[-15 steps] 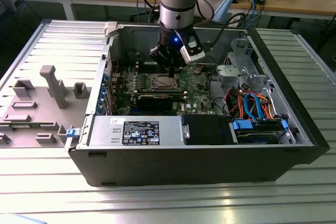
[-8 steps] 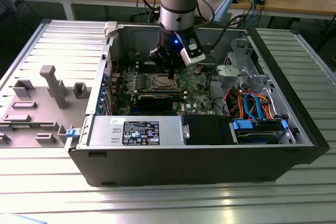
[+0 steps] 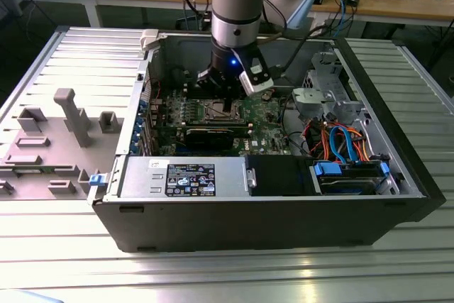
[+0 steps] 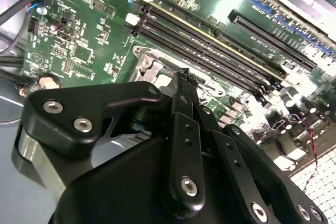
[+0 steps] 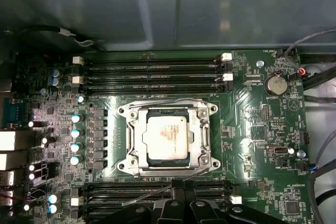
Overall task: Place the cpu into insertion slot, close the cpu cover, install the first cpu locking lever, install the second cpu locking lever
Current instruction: 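Install the second cpu locking lever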
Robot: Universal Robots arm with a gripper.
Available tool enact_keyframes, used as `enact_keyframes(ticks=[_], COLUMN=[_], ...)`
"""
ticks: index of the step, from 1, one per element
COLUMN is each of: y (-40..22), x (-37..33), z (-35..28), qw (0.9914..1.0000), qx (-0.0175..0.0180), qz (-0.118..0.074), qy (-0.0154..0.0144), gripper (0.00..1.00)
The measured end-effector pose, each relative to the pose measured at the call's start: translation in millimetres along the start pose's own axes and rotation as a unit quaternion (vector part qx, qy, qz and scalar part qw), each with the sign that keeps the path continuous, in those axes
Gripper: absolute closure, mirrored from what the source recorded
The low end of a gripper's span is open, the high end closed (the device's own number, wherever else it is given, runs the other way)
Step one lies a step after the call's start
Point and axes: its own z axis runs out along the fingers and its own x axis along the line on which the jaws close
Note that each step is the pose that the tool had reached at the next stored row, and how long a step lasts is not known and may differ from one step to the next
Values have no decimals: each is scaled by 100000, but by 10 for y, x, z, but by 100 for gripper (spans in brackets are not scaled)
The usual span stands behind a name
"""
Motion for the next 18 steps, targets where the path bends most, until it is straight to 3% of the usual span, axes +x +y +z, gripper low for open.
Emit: enact_keyframes(ticks=[3, 18], y=[-25, -25], x=[19, 19], z=[7, 8], qw=[99987, 99985], qx=[-17, -29], qz=[-1609, -1717], qy=[120, 132], gripper=[89, 89])
